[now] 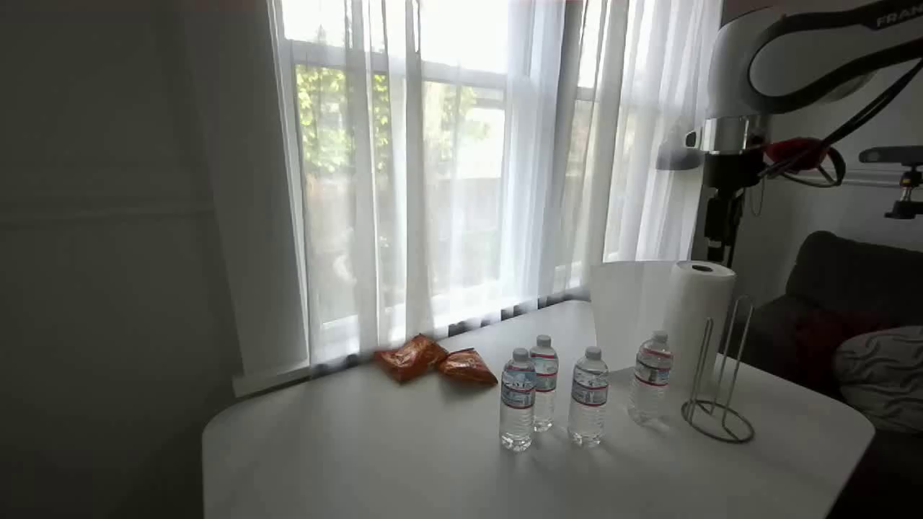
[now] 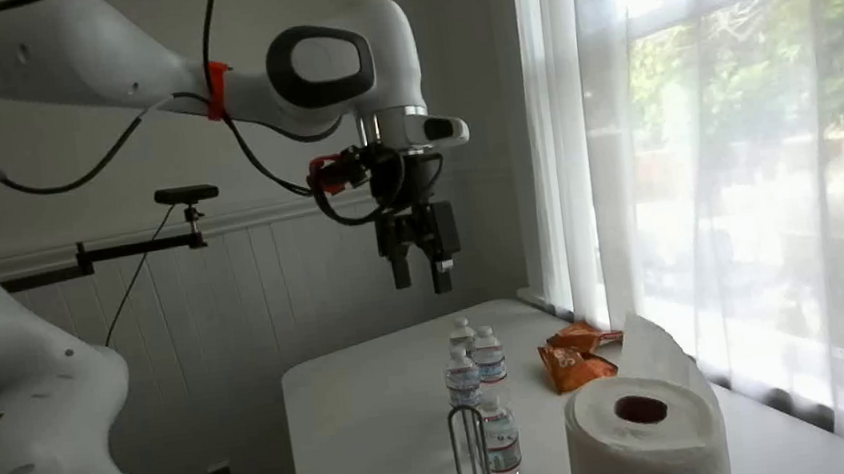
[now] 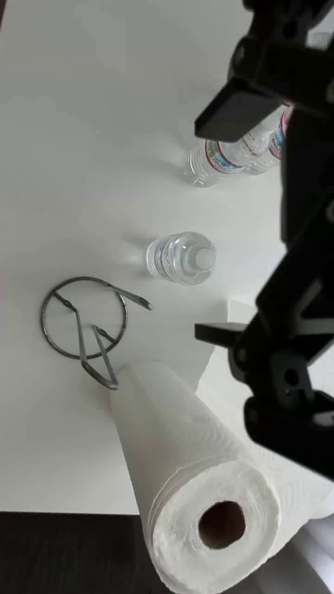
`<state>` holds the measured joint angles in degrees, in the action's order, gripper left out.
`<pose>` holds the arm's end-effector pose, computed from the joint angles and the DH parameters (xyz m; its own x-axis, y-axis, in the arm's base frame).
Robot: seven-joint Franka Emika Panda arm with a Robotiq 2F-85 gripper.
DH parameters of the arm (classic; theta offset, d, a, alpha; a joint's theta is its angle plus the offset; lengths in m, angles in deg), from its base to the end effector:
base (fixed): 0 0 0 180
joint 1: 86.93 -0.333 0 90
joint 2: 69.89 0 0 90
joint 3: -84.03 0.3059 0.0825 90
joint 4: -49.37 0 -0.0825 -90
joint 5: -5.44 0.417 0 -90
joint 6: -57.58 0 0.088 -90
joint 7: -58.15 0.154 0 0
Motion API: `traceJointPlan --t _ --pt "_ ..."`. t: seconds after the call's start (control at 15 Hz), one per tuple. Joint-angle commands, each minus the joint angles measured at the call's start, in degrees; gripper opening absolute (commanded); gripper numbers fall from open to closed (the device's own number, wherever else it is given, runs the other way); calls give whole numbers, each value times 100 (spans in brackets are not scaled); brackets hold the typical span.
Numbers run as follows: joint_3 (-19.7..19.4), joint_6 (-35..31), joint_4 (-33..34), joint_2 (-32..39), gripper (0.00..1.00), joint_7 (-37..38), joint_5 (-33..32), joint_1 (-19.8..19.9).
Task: Pick up the kitchen paper roll and put it on the kitchen paper holder
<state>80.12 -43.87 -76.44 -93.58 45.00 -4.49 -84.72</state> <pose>0.4593 -0.0739 0.4852 0.9860 0.1601 -0.0463 0.1650 -0.9771 0.1345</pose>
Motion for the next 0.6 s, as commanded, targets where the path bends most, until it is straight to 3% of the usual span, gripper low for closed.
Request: traceJointPlan --t 0.0,0.2,0.53 --pt "-22 10 10 3 100 9 -8 -28" --pt "-39 -117 24 58 100 157 -39 32" --pt "-407 -683 384 473 100 965 -63 574"
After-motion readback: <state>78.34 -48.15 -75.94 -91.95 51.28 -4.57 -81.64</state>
